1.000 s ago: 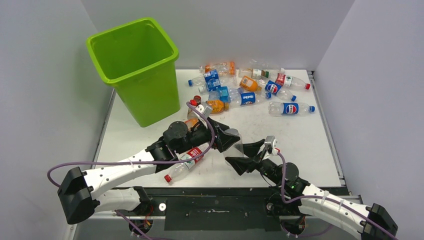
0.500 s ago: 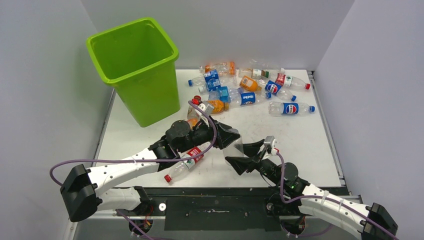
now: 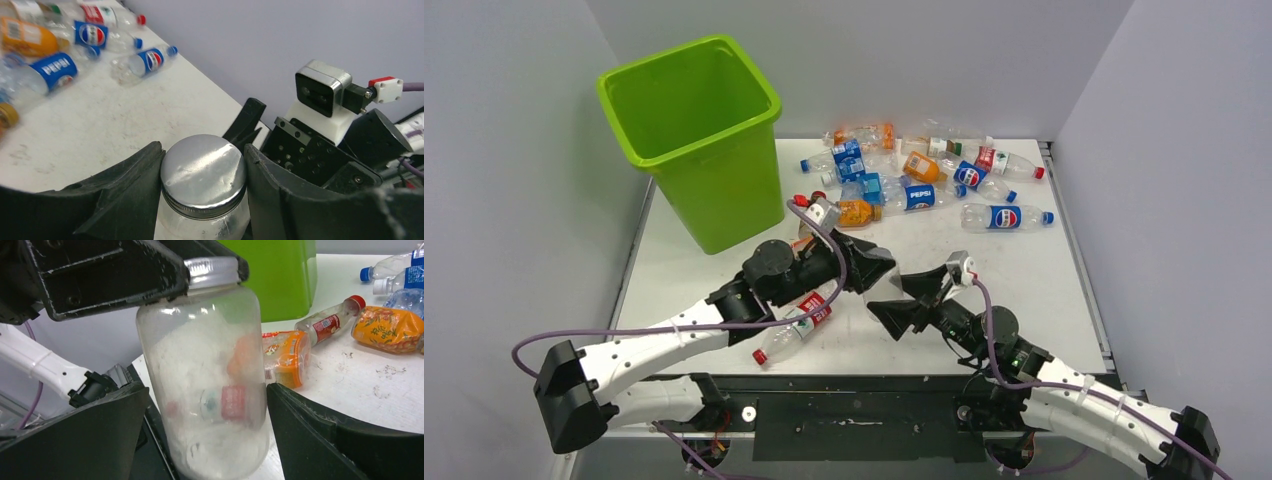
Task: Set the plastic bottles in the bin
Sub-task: Place the plastic bottle in the trash bin.
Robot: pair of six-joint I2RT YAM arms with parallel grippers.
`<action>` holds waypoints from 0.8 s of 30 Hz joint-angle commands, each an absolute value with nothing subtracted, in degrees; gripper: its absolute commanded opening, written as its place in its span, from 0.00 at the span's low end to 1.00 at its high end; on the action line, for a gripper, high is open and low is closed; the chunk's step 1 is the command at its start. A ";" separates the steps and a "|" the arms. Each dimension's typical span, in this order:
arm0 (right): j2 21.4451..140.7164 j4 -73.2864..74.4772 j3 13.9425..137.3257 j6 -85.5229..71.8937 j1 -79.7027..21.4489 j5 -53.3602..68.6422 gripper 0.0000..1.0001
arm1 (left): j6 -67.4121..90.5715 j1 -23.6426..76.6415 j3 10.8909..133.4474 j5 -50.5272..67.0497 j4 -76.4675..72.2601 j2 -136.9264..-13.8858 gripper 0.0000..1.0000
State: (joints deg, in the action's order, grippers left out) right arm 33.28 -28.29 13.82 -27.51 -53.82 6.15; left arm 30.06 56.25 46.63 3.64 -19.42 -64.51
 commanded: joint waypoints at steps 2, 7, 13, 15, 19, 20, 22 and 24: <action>33.76 -16.00 24.13 -30.91 -54.56 6.09 0.90 | 18.58 54.71 56.98 -7.88 -14.69 -58.94 0.00; 31.21 -14.37 25.19 -32.39 -54.56 5.97 0.90 | 11.21 49.69 64.78 -12.26 -10.09 -56.61 0.00; 30.85 -4.64 27.44 -38.78 -54.53 -5.89 0.90 | -4.35 41.36 79.30 -18.94 -7.63 -58.45 0.00; 29.19 -7.09 24.79 -40.74 -54.47 -6.58 0.90 | -6.21 35.43 84.35 -18.22 -6.41 -61.25 0.00; 27.03 -12.14 19.07 -42.25 -54.47 -7.33 0.90 | -0.99 21.90 93.58 -13.24 -5.71 -66.68 0.00; 27.21 -12.01 18.96 -42.43 -54.47 -7.94 0.90 | -0.44 19.92 95.57 -12.82 -6.12 -68.63 0.00; 28.25 -10.55 19.62 -41.95 -54.42 -8.95 0.90 | -0.35 16.90 100.94 -13.35 -5.09 -73.31 0.00; 29.79 -8.51 20.70 -41.19 -54.47 -9.59 0.90 | 0.48 14.67 106.26 -14.10 -2.85 -78.34 0.00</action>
